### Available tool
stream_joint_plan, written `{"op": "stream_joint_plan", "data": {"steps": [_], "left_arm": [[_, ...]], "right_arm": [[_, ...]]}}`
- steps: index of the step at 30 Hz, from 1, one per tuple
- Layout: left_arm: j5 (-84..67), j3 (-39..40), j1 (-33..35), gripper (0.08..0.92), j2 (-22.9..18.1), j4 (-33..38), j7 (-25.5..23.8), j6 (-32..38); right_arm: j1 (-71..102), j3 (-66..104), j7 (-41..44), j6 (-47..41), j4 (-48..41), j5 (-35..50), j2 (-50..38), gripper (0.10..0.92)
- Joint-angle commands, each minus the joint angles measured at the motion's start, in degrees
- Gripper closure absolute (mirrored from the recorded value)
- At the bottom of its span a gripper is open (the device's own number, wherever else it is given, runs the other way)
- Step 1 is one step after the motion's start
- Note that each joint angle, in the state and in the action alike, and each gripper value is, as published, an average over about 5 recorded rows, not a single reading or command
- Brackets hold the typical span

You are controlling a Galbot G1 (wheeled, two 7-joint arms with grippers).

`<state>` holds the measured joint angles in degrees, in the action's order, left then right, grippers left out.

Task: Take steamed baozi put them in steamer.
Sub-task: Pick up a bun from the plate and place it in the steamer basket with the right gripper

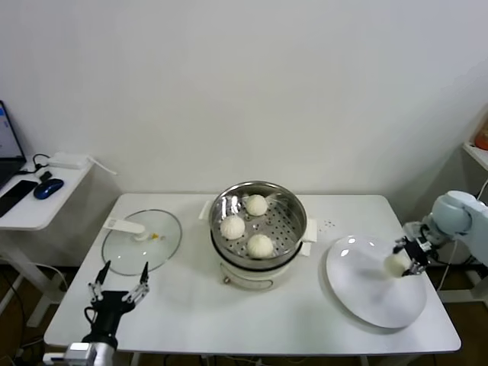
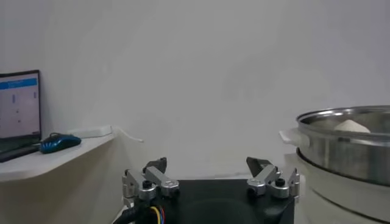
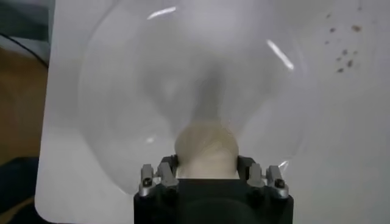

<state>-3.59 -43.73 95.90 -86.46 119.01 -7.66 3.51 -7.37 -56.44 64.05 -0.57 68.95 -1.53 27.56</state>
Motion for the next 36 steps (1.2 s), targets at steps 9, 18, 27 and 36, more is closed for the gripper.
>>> {"op": "stream_joint_plan", "data": {"steps": [9, 18, 27, 36], "left_arm": [[-0.5, -0.1, 2.0, 0.177, 0.0, 0.9, -0.1, 0.9], [-0.8, -0.3, 2.5, 0.177, 0.1, 1.4, -0.1, 1.0], [-0.9, -0.4, 2.3, 0.177, 0.4, 1.4, -0.1, 0.9], [-0.8, -0.4, 1.4, 0.177, 0.4, 0.9, -0.1, 0.6]], "right_arm": [[-36.7, -27.3, -0.2, -6.1, 10.1, 24.5, 9.0, 0.389], [-44.1, -33.5, -0.9, -7.7, 7.5, 34.7, 21.8, 0.389], [-41.3, -34.6, -2.2, -9.8, 3.4, 37.7, 30.2, 0.389], [-35.4, -33.2, -3.0, -10.1, -4.1, 37.2, 37.4, 0.389]]}}
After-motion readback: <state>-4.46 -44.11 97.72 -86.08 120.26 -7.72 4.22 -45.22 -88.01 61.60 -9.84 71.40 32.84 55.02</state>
